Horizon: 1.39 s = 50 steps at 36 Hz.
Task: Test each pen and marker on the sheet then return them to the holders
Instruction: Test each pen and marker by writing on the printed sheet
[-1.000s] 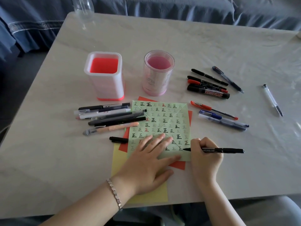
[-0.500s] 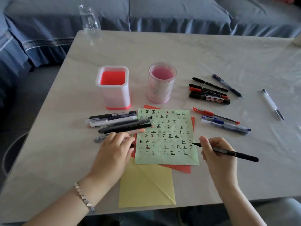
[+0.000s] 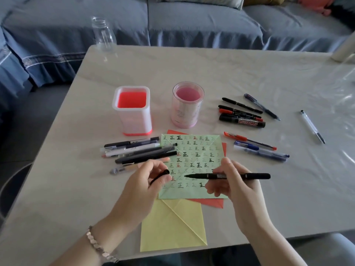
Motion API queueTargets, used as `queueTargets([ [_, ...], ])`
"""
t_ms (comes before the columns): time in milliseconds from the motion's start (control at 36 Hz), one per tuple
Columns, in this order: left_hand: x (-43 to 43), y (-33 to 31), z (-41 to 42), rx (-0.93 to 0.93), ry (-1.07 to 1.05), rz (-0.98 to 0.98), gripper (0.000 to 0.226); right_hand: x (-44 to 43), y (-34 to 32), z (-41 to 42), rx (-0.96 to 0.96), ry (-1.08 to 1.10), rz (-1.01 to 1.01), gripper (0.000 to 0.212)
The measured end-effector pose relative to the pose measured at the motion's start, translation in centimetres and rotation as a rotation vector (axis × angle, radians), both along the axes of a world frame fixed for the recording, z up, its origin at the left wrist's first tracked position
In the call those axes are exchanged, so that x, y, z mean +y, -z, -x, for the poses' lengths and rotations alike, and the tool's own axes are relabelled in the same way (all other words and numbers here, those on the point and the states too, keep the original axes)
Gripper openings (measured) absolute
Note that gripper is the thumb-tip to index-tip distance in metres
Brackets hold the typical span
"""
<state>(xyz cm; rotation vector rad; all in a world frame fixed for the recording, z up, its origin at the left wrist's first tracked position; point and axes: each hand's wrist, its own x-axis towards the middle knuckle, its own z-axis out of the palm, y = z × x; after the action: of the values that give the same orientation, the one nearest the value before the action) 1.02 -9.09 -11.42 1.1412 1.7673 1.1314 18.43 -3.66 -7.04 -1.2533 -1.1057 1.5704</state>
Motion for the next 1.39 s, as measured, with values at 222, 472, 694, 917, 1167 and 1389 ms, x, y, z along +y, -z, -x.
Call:
queueTargets([
  [222, 0.2, -1.7, -1.4, -0.06, 0.121, -0.086, 0.011, -0.2, -0.2, 0.4, -0.045, 0.011, -0.02, 0.03],
  [472, 0.1, -2.6, -2.7, -0.045, 0.207, -0.11, 0.013, -0.5, -0.4, 0.4, -0.03, -0.042, -0.007, 0.029],
  [694, 2.0, -4.3, -4.3, -0.267, 0.406, 0.055, 0.015, 0.6, -0.1, -0.7, -0.044, -0.041, -0.224, 0.029],
  [917, 3.4, -5.4, -5.4, -0.978, 0.608, 0.481, 0.025, 2.0, -0.8, -3.7, -0.094, -0.255, -0.323, 0.021],
  [1167, 4.5, -2.6, -3.3, 0.345, 0.151, -0.122, 0.006, 6.7, 4.0, -7.3, -0.884, -0.176, -0.498, 0.016],
  [1389, 3.1, 1.5, 5.2, 0.901, -0.087, -0.111, 0.016, 9.6, 6.6, -9.8, -1.349, -0.157, -0.453, 0.031],
])
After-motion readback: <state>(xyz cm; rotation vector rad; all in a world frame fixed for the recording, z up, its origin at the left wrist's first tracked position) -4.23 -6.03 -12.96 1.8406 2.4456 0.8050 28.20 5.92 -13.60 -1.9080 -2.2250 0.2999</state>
